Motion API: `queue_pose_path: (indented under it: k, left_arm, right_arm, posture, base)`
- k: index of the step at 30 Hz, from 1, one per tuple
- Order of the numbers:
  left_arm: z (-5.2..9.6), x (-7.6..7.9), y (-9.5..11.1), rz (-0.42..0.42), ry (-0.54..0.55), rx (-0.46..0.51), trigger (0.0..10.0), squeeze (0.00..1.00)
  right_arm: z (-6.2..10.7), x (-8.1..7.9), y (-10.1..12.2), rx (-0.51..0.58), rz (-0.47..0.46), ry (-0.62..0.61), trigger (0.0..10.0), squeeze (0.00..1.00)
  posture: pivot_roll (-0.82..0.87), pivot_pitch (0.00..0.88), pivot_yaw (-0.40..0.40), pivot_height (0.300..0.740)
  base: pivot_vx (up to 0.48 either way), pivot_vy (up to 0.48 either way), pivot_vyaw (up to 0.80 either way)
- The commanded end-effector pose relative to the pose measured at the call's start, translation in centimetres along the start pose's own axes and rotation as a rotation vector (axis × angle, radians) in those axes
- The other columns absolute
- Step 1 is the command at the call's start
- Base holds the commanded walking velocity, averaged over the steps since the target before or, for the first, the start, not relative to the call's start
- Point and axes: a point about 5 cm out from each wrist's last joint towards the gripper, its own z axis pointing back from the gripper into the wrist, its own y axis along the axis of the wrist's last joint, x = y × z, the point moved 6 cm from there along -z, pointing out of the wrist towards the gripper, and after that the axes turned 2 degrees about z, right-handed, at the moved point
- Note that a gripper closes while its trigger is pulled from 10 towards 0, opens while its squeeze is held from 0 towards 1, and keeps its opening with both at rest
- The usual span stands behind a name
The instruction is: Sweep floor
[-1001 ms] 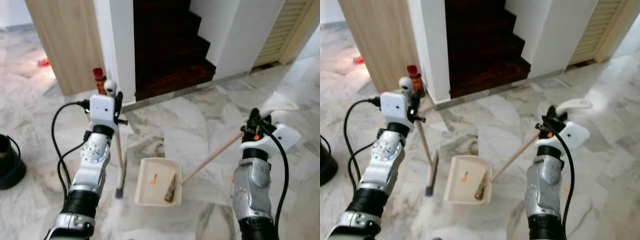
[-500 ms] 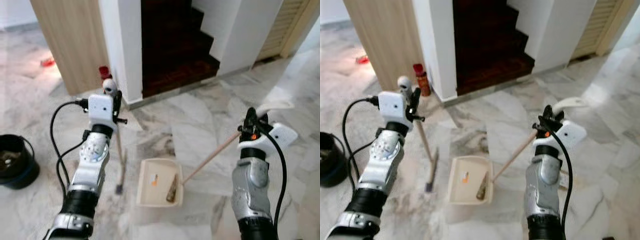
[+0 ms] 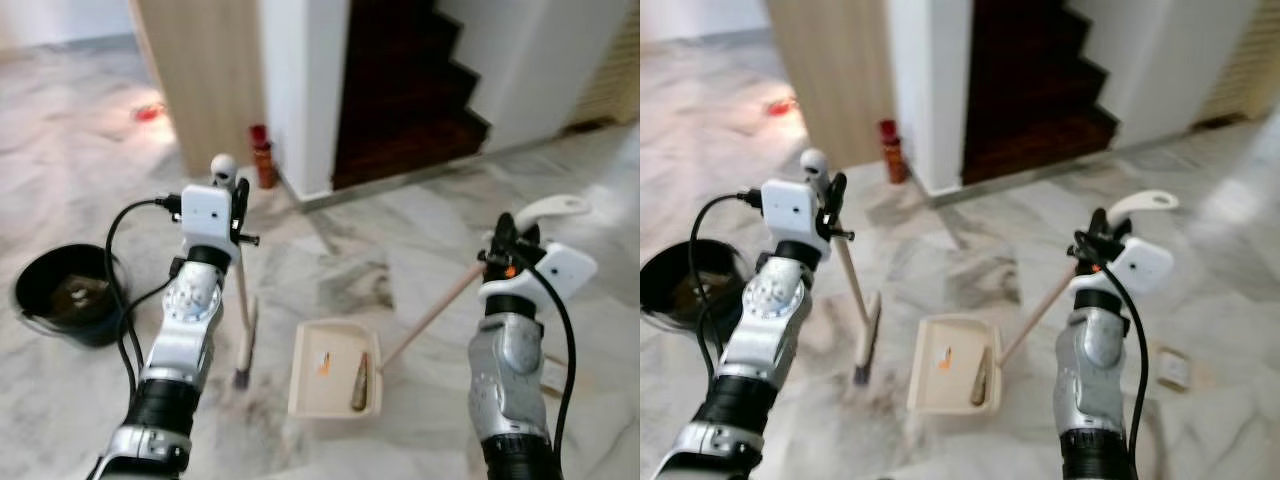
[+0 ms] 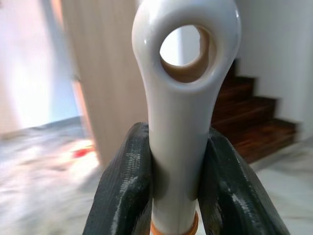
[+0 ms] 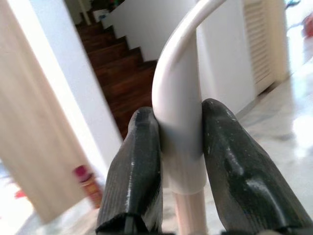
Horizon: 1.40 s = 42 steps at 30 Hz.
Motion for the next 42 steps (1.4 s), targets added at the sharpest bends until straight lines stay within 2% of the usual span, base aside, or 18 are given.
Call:
queue_pose_path:
  k: [1, 18, 25, 29, 42]
  left_arm:
    - [-0.29, 1.10, 1.10, -0.002, -0.027, 0.040, 10.0, 0.00]
    - [-0.24, 1.30, 1.08, 0.000, -0.032, 0.033, 10.0, 0.00]
    - [-0.30, 1.51, 1.07, 0.005, -0.038, 0.030, 10.0, 0.00]
    - [-0.31, 1.61, 1.08, 0.005, -0.039, 0.029, 10.0, 0.00]
    - [-0.20, 1.56, 1.06, 0.003, -0.038, 0.025, 10.0, 0.00]
  right_arm:
    - [-0.33, 0.05, 1.37, 0.048, -0.055, -0.014, 10.0, 0.00]
    - [-0.39, -0.08, 1.33, 0.045, -0.055, -0.011, 10.0, 0.00]
    - [-0.42, 0.47, 1.60, 0.055, -0.044, -0.029, 10.0, 0.00]
    - [-0.41, 0.69, 1.62, 0.057, -0.058, -0.044, 10.0, 0.00]
    - [-0.50, 0.28, 1.81, 0.061, -0.057, -0.035, 10.0, 0.00]
  posture:
    - [0.10, 0.079, -0.027, 0.740]
    - [0.11, 0.100, -0.023, 0.740]
    - [0.10, 0.111, -0.021, 0.740]
    - [0.10, 0.112, -0.020, 0.740]
    - [0.11, 0.114, -0.021, 0.740]
  base:
    - [0.000, 0.330, 0.00]
    - [0.000, 0.332, 0.00]
    - [0.000, 0.333, 0.62]
    - [0.000, 0.333, 0.00]
    - [0.000, 0.332, 0.00]
